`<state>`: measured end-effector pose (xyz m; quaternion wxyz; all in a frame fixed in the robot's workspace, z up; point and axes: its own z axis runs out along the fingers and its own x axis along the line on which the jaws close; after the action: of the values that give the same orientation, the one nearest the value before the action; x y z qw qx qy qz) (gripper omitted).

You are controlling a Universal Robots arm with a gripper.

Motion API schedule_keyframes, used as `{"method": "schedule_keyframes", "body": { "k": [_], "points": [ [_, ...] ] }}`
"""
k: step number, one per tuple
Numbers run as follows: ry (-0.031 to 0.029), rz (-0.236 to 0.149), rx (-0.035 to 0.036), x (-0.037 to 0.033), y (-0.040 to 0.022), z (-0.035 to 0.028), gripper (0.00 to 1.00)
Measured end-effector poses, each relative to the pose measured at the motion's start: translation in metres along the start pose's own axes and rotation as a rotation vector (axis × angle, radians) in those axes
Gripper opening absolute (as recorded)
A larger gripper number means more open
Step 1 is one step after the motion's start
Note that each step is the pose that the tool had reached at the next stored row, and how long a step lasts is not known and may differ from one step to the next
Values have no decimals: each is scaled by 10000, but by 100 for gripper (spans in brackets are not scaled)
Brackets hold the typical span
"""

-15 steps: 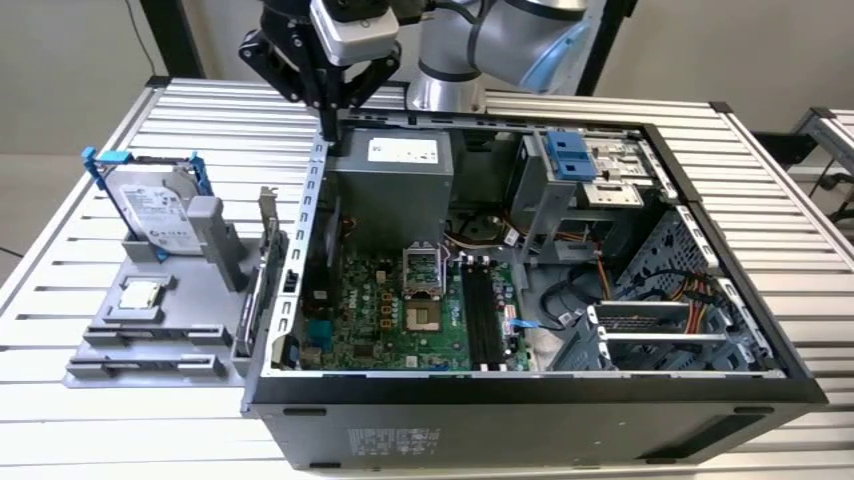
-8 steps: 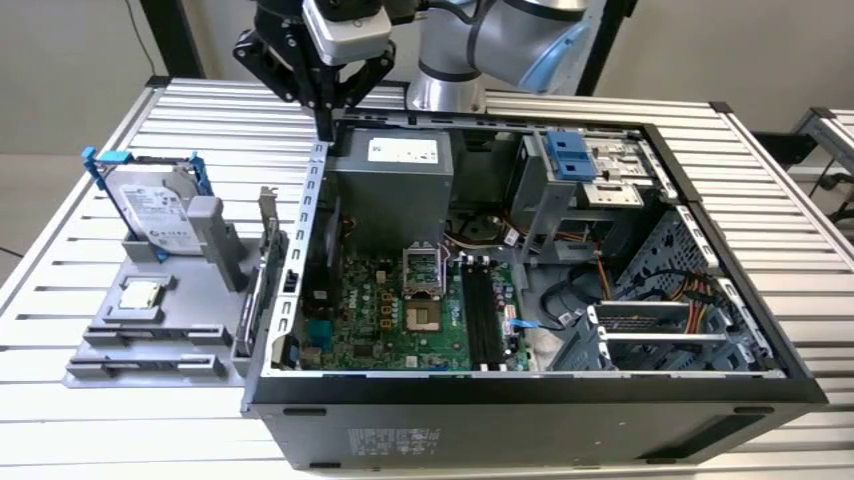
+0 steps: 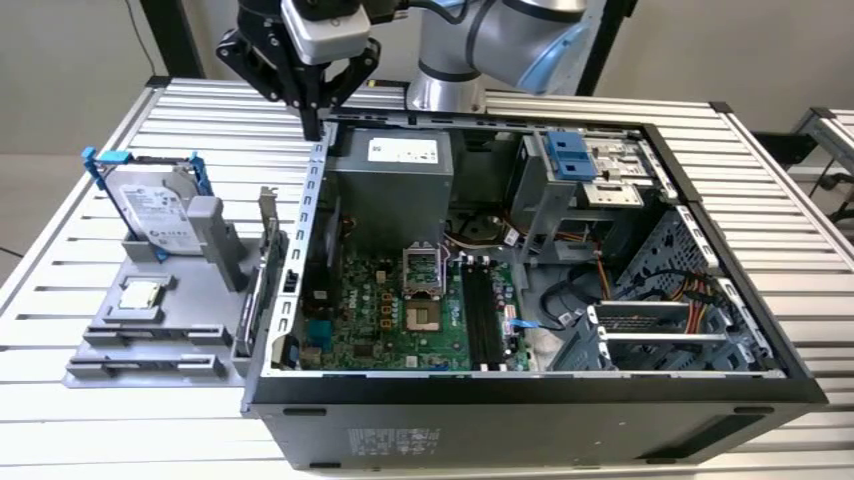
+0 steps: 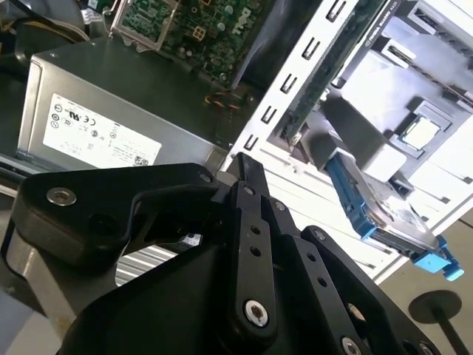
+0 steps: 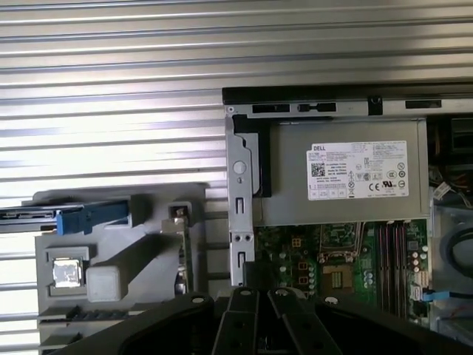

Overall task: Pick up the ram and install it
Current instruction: 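Reach for the ram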

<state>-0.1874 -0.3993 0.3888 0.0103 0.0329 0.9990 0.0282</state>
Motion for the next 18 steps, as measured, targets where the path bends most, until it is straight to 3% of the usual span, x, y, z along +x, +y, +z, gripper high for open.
{"method": "schedule_keyframes", "body": {
  "k": [18],
  "points": [
    [1, -10, 0, 287, -19, -7, 0]
  ]
}}
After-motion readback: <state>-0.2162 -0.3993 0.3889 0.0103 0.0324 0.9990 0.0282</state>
